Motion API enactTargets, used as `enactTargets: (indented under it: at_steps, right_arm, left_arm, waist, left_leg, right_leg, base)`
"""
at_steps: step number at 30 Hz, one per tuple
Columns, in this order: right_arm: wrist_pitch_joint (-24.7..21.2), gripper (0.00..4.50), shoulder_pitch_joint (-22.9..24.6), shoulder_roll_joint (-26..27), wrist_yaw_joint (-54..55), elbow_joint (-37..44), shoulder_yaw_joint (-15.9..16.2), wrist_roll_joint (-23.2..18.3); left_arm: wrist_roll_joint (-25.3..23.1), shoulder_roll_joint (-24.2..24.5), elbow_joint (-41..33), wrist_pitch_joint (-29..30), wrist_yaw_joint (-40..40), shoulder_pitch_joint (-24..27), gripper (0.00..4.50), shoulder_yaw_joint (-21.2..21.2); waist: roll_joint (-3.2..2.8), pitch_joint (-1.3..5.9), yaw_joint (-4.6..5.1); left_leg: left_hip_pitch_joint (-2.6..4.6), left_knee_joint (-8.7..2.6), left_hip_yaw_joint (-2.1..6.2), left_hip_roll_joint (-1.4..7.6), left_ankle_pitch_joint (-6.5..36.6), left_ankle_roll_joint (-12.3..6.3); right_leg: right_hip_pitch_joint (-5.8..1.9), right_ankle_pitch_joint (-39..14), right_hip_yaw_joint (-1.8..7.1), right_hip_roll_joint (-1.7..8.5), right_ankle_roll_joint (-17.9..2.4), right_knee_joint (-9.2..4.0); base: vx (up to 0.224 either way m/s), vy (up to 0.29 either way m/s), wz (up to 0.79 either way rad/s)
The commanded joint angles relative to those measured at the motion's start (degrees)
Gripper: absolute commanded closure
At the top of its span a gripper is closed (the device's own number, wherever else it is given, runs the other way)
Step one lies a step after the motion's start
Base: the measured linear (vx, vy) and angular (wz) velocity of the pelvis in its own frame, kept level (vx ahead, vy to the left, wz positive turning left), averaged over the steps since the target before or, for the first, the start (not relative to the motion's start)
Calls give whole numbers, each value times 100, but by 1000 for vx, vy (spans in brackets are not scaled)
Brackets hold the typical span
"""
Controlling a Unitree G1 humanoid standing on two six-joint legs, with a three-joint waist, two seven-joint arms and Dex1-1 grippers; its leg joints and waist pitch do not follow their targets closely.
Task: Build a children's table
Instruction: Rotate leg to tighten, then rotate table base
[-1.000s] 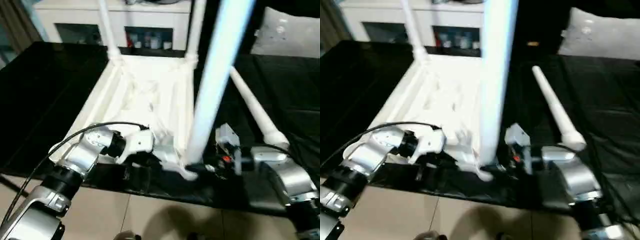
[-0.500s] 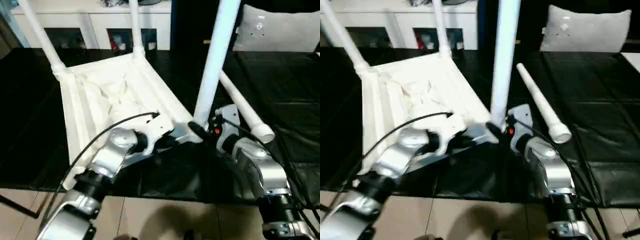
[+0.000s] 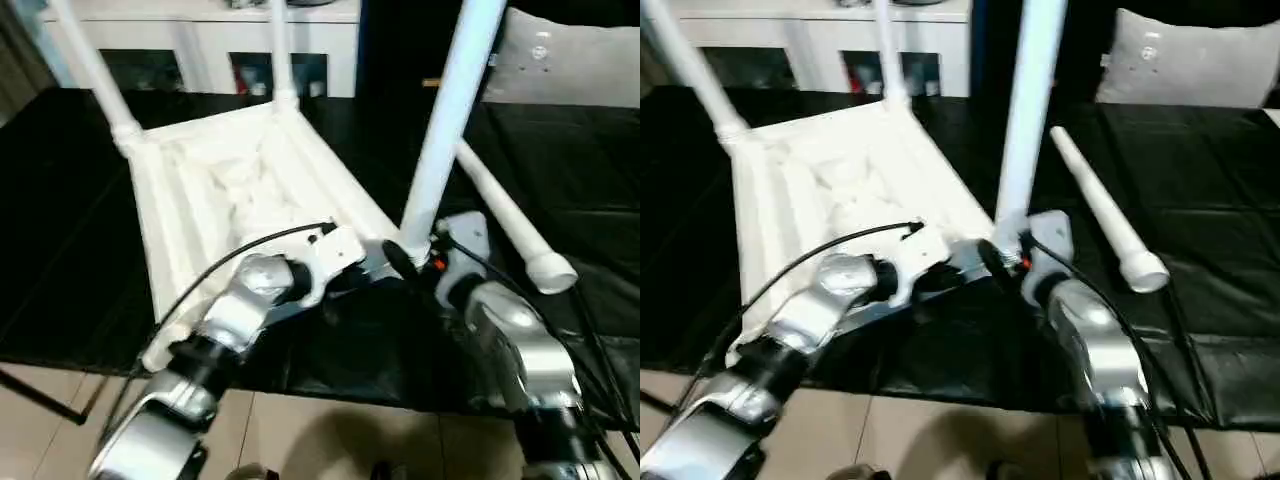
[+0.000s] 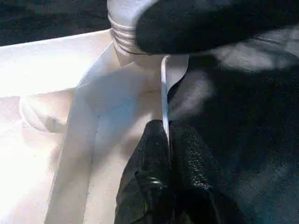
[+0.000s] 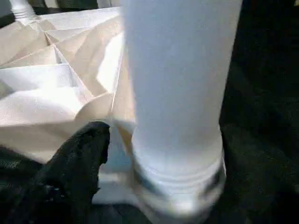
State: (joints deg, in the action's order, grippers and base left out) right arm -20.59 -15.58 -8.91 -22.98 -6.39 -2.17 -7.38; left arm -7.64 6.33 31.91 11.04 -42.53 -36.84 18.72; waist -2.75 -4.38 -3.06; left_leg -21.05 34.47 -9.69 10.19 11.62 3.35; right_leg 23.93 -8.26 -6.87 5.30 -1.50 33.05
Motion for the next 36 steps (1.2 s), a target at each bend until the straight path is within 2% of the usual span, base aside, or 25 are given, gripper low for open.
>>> enactTargets:
  at_steps: [1, 2, 3, 4, 5, 6, 8, 9, 11, 12, 14, 15, 17, 19, 23, 24, 26, 27, 29, 30, 31, 32, 33, 34, 36]
  right_arm:
    - [-67, 11, 168, 5, 6, 219, -47, -115]
    - [-67, 5, 168, 5, 6, 219, -47, -115]
    - [-122, 0, 236, -24, -7, 309, -91, -152]
    - [-211, 0, 374, -58, -61, 516, -189, -284]
    - [-211, 0, 374, -58, -61, 516, -189, -284]
    - [-274, 0, 428, -72, -47, 624, -216, -316]
    - [-312, 0, 465, -78, -25, 700, -224, -326]
    - [-442, 0, 528, 32, 24, 895, -310, -522]
    - [-552, 0, 564, -74, -20, 1000, -159, -404]
    - [-613, 0, 630, -223, -137, 1132, 71, -258]
    - [-714, 0, 691, -325, -389, 1260, 262, -336]
    - [-706, 0, 715, -386, -529, 1322, 373, -356]
    - [-693, 0, 739, -465, -674, 1388, 532, -321]
    - [-605, 0, 750, -531, -842, 1428, 732, -250]
    - [-851, 0, 737, -628, -938, 1512, 960, -290]
    - [-910, 0, 731, -703, -984, 1523, 1067, -243]
    - [-1032, 0, 717, -772, -1017, 1496, 1171, -196]
    - [-1004, 0, 709, -768, -1022, 1465, 1179, -181]
    - [-952, 0, 657, -739, -995, 1346, 1198, -129]
    - [-926, 0, 633, -734, -986, 1300, 1215, -101]
    - [-879, 0, 560, -704, -918, 1166, 1256, -23]
    - [-872, 0, 529, -690, -884, 1112, 1274, 8]
    - [-875, 0, 512, -682, -868, 1085, 1281, 19]
    - [-874, 0, 478, -667, -838, 1032, 1298, 46]
    - [-898, 0, 431, -658, -780, 971, 1325, 65]
  left_arm:
    - [91, -129, -24, -178, 329, -296, 450, -316]
    - [91, -129, -24, -178, 329, -296, 450, -316]
    - [182, -177, -10, -173, 330, -313, 407, -392]
    - [387, -239, -97, -57, 251, -300, 407, -516]
    - [387, -239, -97, -57, 251, -300, 407, -516]
    - [418, -247, -138, -161, 282, -280, 397, -541]
    - [425, -248, -141, -268, 317, -270, 366, -548]
    - [435, -242, -155, -394, 459, -252, 366, -600]
    - [507, -218, -275, -402, 472, -214, 358, -667]
    - [618, -140, -566, -245, 417, -135, 358, -785]
    - [655, -12, -886, -48, 341, -41, 358, -868]
    - [661, 53, -1018, 41, 332, -3, 358, -911]
    - [669, 170, -1204, 176, 352, 48, 358, -995]
    - [604, 438, -1482, 430, 409, 120, 358, -1123]
    - [385, 1166, -2055, 1054, 378, 300, 358, -1327]
    - [190, 1559, -2231, 1288, 253, 380, 375, -1329]
    - [-312, 2331, -2364, 1538, 85, 509, 375, -1270]
    - [-458, 2545, -2380, 1633, 75, 544, 375, -1263]
    - [-700, 2957, -2363, 1802, 59, 619, 396, -1279]
    - [-736, 3067, -2364, 1865, 62, 642, 402, -1281]
    - [-815, 3328, -2371, 2025, 5, 730, 402, -1207]
    - [-821, 3402, -2370, 2088, -24, 781, 409, -1169]
    - [-823, 3431, -2363, 2110, -38, 800, 409, -1151]
    - [-825, 3465, -2332, 2156, -44, 842, 409, -1122]
    - [-804, 3531, -2349, 2225, -112, 927, 423, -1026]
  waist:
    - [107, 431, -2]
    - [112, 447, -19]
    - [100, 450, -11]
    - [71, 463, -18]
    - [99, 465, -20]
    - [62, 480, -31]
    - [64, 481, -35]
    - [35, 479, -46]
    - [49, 446, -33]
    - [52, 446, -32]
    - [48, 442, -38]
    - [72, 430, -31]
    - [59, 417, -5]
    - [48, 419, -10]
    - [13, 421, 5]
    - [-2, 413, 10]
    - [-24, 422, 34]
    - [-29, 407, 58]
    - [-54, 408, 71]
    - [-26, 404, 63]
    - [-37, 400, 51]
    - [-47, 400, 36]
    - [-50, 387, 47]
    - [-57, 387, 31]
    - [-61, 384, 12]
  left_leg:
    - [-11, -394, 69, 216, 781, -555]
    - [-5, -381, 68, 213, 733, -560]
    - [-20, -379, 73, 211, 691, -576]
    - [-17, -375, 79, 217, 625, -611]
    - [-22, -365, 69, 215, 570, -664]
    - [-22, -361, 76, 218, 548, -672]
    - [-31, -359, 80, 230, 515, -720]
    - [-13, -360, 80, 232, 575, -713]
    - [-22, -383, 81, 224, 790, -667]
    - [-15, -382, 73, 217, 815, -644]
    - [-2, -386, 72, 227, 863, -581]
    - [-22, -393, 76, 225, 887, -592]
    - [-14, -393, 75, 208, 969, -556]
    - [-8, -401, 90, 232, 970, -514]
    - [4, -421, 115, 252, 952, -429]
    - [10, -429, 118, 258, 951, -420]
    - [30, -429, 127, 259, 918, -380]
    - [2, -436, 123, 247, 905, -390]
    - [36, -431, 118, 242, 964, -300]
    - [40, -436, 116, 248, 988, -294]
    - [59, -440, 115, 256, 1047, -274]
    - [77, -440, 116, 263, 1081, -246]
    - [51, -462, 125, 257, 1149, -216]
    - [86, -455, 116, 260, 1231, -182]
    - [77, -463, 119, 256, 1281, -141]
  right_leg:
    - [-410, -2035, 296, 354, -758, -460]
    - [-414, -2028, 298, 365, -729, -462]
    - [-417, -1975, 300, 366, -745, -450]
    - [-415, -1863, 298, 364, -773, -440]
    - [-415, -1720, 305, 353, -819, -431]
    - [-421, -1635, 306, 360, -870, -405]
    - [-413, -1396, 300, 352, -985, -393]
    - [-413, -1418, 294, 350, -1005, -389]
    - [-434, -1752, 274, 343, -888, -441]
    - [-428, -1828, 277, 345, -855, -451]
    - [-419, -2002, 284, 349, -797, -457]
    - [-420, -2095, 283, 343, -738, -464]
    - [-394, -2342, 267, 335, -613, -505]
    - [-384, -2344, 273, 336, -577, -481]
    - [-374, -2158, 290, 328, -633, -430]
    - [-366, -2101, 295, 321, -660, -418]
    - [-358, -1860, 313, 305, -717, -375]
    - [-372, -1843, 317, 307, -724, -372]
    - [-357, -1852, 322, 315, -784, -371]
    - [-349, -1844, 325, 317, -810, -372]
    - [-341, -1855, 331, 324, -862, -375]
    - [-325, -1856, 337, 334, -898, -369]
    - [-339, -1851, 340, 324, -929, -357]
    - [-318, -1863, 354, 331, -937, -372]
    - [-328, -1861, 359, 339, -974, -363]
  base:
    - [0, 0, 0]
    - [0, 0, 0]
    - [0, 0, 0]
    - [0, 0, 0]
    - [0, 0, 0]
    - [0, 0, 0]
    - [0, 0, 0]
    - [0, 0, 0]
    - [0, 0, 0]
    - [0, 0, 0]
    - [0, 0, 0]
    - [0, 0, 0]
    - [0, 0, 0]
    - [0, 0, 0]
    - [0, 0, 0]
    - [0, 0, 0]
    - [0, 0, 0]
    - [0, 0, 0]
    - [0, 0, 0]
    - [0, 0, 0]
    - [0, 0, 0]
    - [0, 0, 0]
    - [0, 0, 0]
    - [0, 0, 0]
    - [0, 0, 0]
